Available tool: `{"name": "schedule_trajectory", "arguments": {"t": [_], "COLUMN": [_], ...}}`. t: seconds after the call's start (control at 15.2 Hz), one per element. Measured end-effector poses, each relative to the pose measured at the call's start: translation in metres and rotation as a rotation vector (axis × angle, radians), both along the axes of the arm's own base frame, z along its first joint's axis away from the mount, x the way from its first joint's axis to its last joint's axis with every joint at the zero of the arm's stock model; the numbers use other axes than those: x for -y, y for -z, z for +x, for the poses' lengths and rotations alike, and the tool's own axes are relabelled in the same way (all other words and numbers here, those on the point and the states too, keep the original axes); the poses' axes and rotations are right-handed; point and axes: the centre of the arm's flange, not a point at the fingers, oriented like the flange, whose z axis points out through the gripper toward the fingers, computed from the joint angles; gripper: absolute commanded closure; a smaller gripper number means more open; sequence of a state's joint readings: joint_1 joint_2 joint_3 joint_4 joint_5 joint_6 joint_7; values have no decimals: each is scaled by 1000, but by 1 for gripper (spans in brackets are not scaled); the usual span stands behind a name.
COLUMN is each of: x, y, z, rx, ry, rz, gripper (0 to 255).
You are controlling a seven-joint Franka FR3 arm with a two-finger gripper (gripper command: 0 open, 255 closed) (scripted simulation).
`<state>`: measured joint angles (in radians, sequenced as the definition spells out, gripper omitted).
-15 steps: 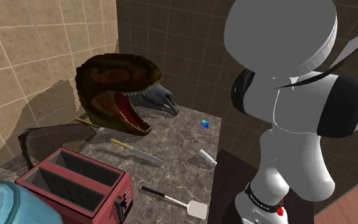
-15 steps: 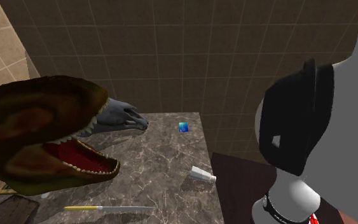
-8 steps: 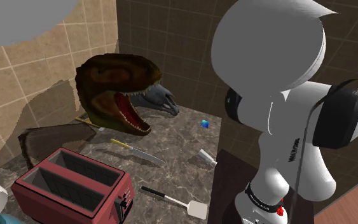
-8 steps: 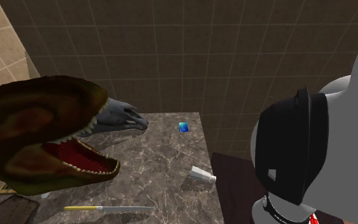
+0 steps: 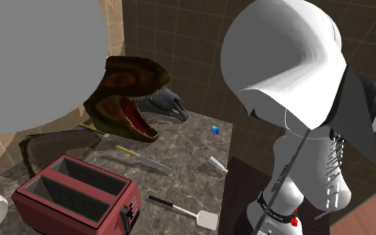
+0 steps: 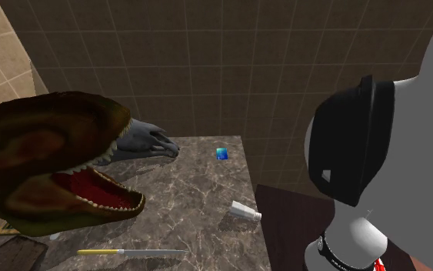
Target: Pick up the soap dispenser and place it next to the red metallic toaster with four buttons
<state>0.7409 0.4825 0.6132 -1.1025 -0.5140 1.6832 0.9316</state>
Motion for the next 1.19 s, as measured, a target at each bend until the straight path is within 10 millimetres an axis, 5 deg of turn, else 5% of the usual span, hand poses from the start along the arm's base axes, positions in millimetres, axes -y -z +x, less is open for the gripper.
{"name": "schedule_trajectory", "arguments": {"t": [1.19], "x": [1], "y": [95], "z": [-1], "rx": [0], "ry": [0], "rz": [0], "gripper": [255]}}
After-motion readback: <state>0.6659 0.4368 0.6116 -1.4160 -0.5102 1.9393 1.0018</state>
